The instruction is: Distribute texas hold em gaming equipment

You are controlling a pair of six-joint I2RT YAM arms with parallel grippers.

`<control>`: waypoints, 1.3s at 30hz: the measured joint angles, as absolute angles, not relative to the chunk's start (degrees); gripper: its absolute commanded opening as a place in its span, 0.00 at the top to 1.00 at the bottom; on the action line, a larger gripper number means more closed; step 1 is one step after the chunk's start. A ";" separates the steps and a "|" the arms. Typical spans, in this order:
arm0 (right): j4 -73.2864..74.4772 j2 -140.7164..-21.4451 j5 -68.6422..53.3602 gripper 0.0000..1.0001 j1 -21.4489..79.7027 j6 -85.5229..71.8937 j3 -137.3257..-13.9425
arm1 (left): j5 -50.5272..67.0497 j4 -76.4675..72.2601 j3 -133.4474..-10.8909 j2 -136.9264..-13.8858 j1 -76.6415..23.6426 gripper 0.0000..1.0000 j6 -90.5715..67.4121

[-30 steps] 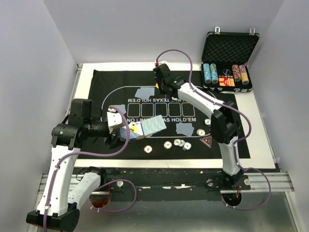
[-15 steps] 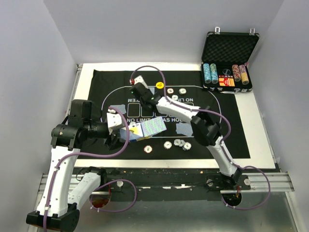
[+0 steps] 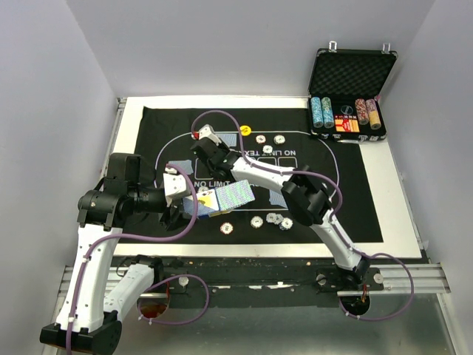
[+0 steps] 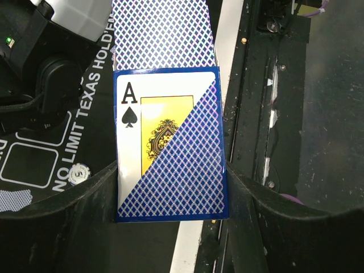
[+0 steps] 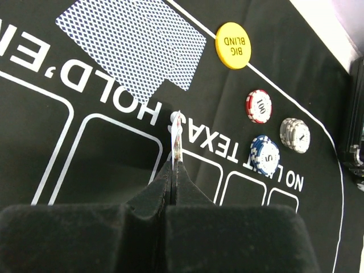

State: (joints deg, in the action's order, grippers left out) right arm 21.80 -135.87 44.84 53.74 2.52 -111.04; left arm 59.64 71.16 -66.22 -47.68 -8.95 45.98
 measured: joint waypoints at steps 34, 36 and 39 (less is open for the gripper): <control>21.98 -137.73 27.77 0.40 56.88 -7.70 -111.18 | 59.64 71.31 -66.32 -47.29 -8.95 0.80 45.98; 22.06 -136.88 25.26 0.40 56.82 -8.60 -110.21 | 59.64 71.31 -66.54 -47.29 -8.95 0.80 45.98; 22.17 -135.17 21.32 0.40 56.03 -10.52 -108.05 | 59.64 71.29 -66.89 -47.16 -8.95 0.80 45.98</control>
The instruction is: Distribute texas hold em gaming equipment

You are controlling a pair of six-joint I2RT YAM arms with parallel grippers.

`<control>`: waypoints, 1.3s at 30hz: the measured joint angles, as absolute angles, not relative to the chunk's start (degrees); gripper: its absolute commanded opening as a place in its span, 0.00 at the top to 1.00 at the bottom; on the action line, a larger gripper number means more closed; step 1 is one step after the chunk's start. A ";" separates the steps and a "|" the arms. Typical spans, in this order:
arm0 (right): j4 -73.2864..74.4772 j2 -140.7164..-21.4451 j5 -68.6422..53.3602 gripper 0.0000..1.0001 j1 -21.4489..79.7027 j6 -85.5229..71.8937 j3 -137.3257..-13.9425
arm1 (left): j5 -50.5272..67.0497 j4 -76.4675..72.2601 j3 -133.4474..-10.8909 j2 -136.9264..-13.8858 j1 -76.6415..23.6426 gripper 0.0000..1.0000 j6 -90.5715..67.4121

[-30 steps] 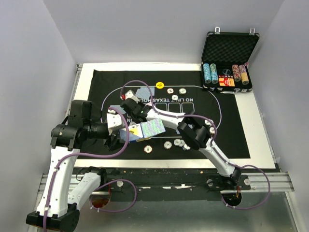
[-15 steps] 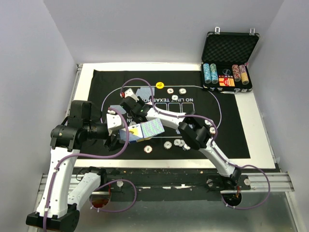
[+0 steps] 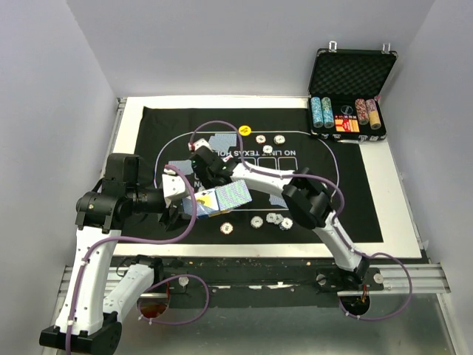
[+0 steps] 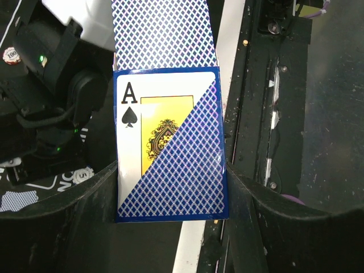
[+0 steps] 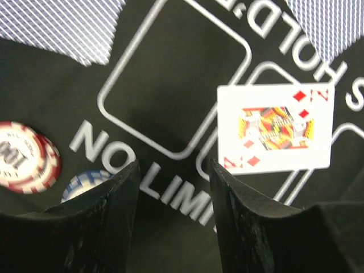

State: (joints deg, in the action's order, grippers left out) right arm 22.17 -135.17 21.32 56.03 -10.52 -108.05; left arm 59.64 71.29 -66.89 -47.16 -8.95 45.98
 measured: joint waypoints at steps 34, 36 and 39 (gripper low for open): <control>17.63 -131.81 7.40 0.45 42.63 -24.86 -102.13 | 59.64 71.26 -67.05 -47.16 -8.95 0.80 46.00; 17.63 -131.90 6.85 0.45 42.94 -25.06 -102.30 | 59.64 71.26 -67.05 -47.13 -8.95 0.80 46.00; 17.65 -131.90 6.07 0.44 43.57 -25.36 -102.39 | 59.64 71.26 -67.05 -47.13 -8.95 0.80 46.00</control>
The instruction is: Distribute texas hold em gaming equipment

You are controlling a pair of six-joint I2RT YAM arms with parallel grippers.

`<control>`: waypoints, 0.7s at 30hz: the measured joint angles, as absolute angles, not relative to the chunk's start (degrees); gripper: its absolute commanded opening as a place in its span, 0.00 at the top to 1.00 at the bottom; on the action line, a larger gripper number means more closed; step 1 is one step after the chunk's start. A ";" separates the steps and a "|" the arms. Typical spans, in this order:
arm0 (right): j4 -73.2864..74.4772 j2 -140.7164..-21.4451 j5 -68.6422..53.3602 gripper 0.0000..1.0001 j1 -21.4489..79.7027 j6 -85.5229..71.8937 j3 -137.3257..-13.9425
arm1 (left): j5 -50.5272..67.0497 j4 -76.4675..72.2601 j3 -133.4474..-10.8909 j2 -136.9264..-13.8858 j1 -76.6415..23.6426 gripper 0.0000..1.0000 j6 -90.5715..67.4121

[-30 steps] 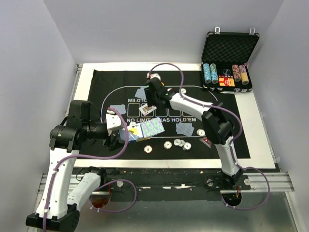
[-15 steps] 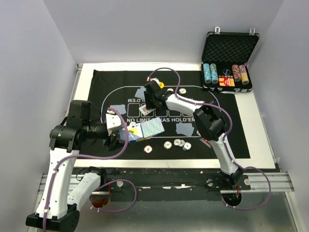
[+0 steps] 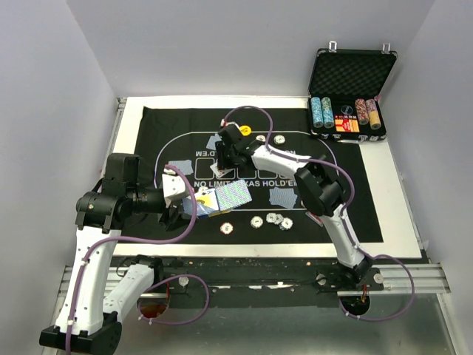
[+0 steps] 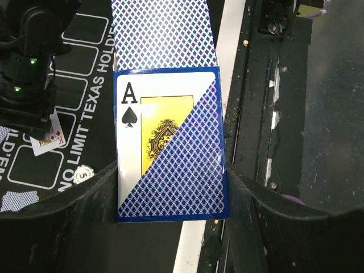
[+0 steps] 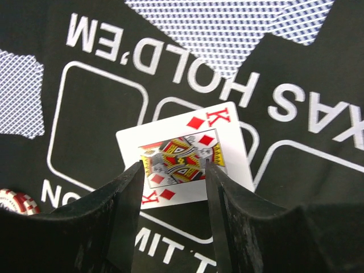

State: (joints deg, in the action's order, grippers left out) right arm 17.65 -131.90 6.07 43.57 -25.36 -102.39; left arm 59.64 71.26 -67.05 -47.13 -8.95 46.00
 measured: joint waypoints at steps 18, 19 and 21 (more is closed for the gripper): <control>18.83 -101.12 -10.09 0.08 27.73 -32.42 -88.75 | 59.64 71.22 -67.05 -46.85 -8.95 0.80 46.00; 18.87 -98.28 -11.88 0.06 26.59 -33.15 -86.94 | 59.64 71.22 -67.05 -46.83 -8.95 0.80 45.98; 18.81 -93.17 -15.49 0.00 25.63 -34.35 -83.40 | 59.64 71.16 -67.05 -46.76 -8.95 0.80 45.98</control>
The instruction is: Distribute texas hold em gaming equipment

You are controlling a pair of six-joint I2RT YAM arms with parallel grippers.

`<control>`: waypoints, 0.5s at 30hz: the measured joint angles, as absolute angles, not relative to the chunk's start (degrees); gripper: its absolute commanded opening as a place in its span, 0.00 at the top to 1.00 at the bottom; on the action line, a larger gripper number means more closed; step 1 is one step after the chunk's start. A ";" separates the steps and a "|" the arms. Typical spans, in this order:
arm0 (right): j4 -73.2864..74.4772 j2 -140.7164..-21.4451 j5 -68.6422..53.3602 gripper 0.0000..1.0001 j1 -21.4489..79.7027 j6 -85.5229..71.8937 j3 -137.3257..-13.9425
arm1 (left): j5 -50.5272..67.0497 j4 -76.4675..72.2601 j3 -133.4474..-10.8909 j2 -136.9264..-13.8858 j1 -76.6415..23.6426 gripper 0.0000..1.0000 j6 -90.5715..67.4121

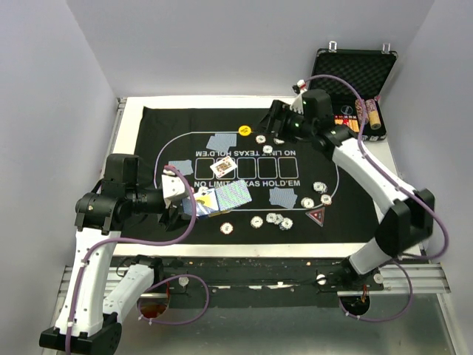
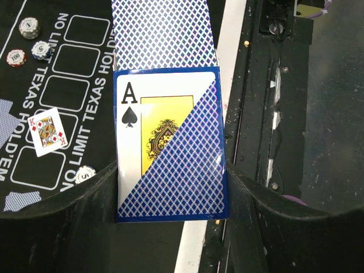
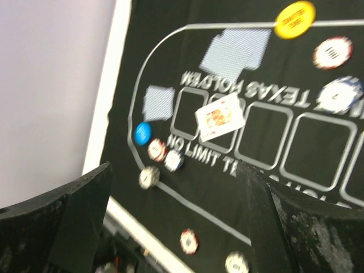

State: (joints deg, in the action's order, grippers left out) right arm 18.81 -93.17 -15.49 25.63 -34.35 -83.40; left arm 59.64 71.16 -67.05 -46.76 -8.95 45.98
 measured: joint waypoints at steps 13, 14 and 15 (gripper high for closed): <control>15.57 -73.25 -34.17 0.00 30.13 -43.86 -63.35 | 59.53 70.72 -65.32 -46.78 -8.95 0.80 46.15; 15.44 -72.97 -34.37 0.00 31.55 -44.25 -63.05 | 59.51 70.70 -65.21 -46.87 -8.95 0.80 46.22; 15.22 -72.77 -34.46 0.00 33.12 -44.73 -62.87 | 59.37 70.74 -65.08 -47.13 -8.95 0.80 46.24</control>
State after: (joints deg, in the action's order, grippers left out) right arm 15.22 -72.77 -34.46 33.12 -44.73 -62.87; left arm 59.37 70.74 -65.08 -47.13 -8.95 46.24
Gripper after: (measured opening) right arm 0.998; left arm 0.712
